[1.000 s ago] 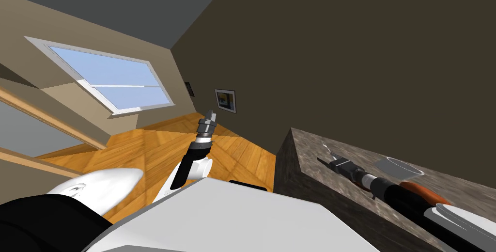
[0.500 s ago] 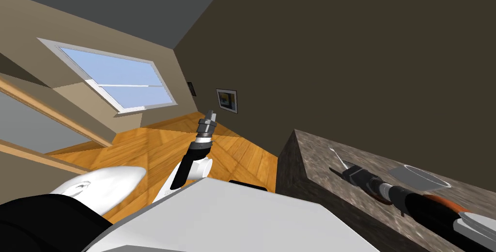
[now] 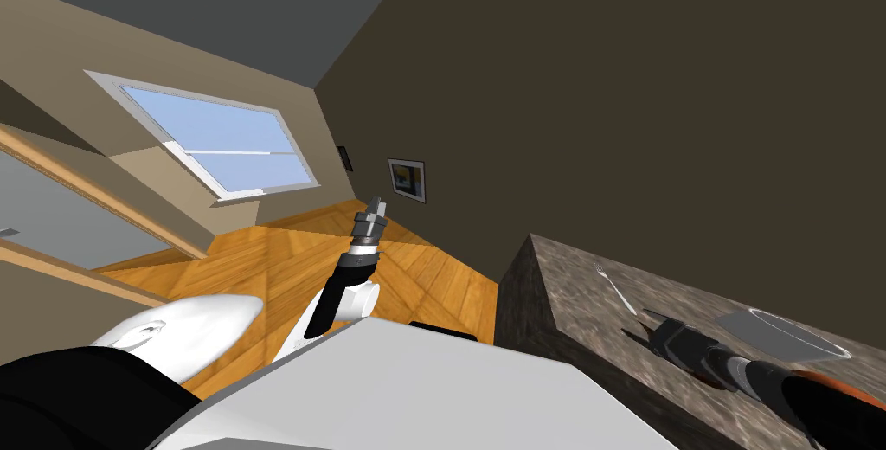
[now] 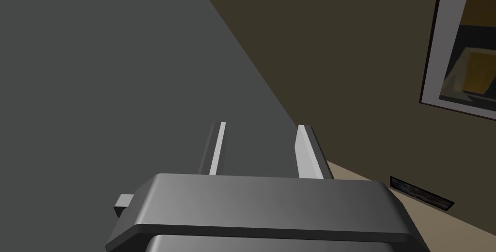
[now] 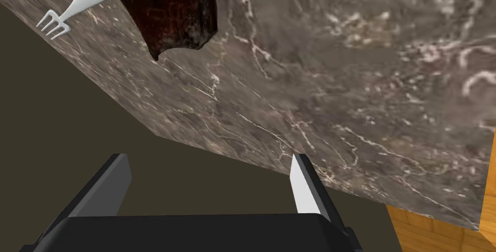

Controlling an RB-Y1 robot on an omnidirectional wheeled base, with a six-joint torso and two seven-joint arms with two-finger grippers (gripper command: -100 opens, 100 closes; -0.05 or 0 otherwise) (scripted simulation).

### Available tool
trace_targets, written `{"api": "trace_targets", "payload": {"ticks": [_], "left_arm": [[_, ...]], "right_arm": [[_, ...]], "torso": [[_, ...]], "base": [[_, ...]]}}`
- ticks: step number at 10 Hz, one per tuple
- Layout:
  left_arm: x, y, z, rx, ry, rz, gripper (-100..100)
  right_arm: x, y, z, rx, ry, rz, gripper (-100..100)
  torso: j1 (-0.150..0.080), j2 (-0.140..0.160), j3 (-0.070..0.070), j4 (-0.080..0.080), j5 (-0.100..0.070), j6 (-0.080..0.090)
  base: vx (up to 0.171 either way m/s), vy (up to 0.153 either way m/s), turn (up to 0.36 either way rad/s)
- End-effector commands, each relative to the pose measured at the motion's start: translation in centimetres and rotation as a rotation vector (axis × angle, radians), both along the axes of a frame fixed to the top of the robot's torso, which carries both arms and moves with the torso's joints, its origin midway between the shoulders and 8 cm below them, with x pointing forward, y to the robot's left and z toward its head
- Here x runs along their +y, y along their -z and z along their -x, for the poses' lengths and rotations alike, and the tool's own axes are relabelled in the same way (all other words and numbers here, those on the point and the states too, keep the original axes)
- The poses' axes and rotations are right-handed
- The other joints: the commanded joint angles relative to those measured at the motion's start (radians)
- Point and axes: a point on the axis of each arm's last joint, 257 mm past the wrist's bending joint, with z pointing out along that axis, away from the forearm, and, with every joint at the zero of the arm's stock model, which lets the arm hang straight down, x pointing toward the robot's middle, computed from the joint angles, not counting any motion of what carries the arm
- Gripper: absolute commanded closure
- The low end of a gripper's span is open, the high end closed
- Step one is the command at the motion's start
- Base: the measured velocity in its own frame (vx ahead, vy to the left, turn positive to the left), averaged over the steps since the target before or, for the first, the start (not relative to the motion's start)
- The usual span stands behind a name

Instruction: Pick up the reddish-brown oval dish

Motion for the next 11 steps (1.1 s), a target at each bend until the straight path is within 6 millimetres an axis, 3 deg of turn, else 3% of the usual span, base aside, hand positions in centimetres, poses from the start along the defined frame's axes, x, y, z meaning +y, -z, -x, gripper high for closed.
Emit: {"api": "trace_targets", "payload": {"ticks": [1,3,4,5,6,7,8,9,10,11], "left_arm": [[0.0,0.0,0.0,0.0,0.0,0.0,0],[0.0,0.0,0.0,0.0,0.0,0.0,0],[0.0,0.0,0.0,0.0,0.0,0.0,0],[0.0,0.0,0.0,0.0,0.0,0.0,0],[0.0,0.0,0.0,0.0,0.0,0.0,0],[0.0,0.0,0.0,0.0,0.0,0.0,0],[0.0,0.0,0.0,0.0,0.0,0.0,0],[0.0,0.0,0.0,0.0,0.0,0.0,0],[0.0,0.0,0.0,0.0,0.0,0.0,0],[0.0,0.0,0.0,0.0,0.0,0.0,0]], "right_arm": [[-1.8,0.5,2.2,0.064,0.003,0.048,-100],[-3.4,1.6,4.9,0.135,0.008,0.086,-100],[-3.4,1.6,4.9,0.135,0.008,0.086,-100],[-4.3,2.6,7.3,0.191,0.012,0.105,-100],[-4.3,2.6,7.3,0.191,0.012,0.105,-100],[-4.5,3.5,9.1,0.23,0.015,0.107,-100],[-4.4,3.0,8.2,0.209,0.014,0.106,-100],[-4.4,3.1,8.4,0.213,0.014,0.106,0],[-4.4,4.2,9.3,0.216,0.029,0.105,-100],[-4.4,4.8,9.7,0.218,0.036,0.105,-100]], "torso": [[0.0,0.0,0.0,0.0,0.0,0.0],[-0.001,0.0,0.0,0.0,0.0,0.0],[-0.001,0.0,0.0,0.0,0.0,0.0],[-0.001,0.001,0.0,0.0,0.0,0.0],[-0.001,0.001,0.0,0.0,0.0,0.0],[-0.001,0.001,0.001,0.0,-0.001,0.0],[-0.002,0.001,0.0,0.0,-0.001,0.0],[-0.001,0.001,0.001,0.0,0.0,0.0],[0.0,0.002,0.001,0.0,0.0,0.0],[-0.001,0.001,0.0,0.0,0.0,0.0]], "base": [[0.039,-0.018,0.025],[0.037,-0.033,0.016],[0.022,-0.022,0.008],[0.031,-0.033,0.021],[0.022,-0.034,0.001],[0.031,-0.037,0.014],[0.017,-0.019,0.002],[0.0,0.0,0.0],[0.037,-0.027,0.083],[0.059,-0.037,0.142]]}}
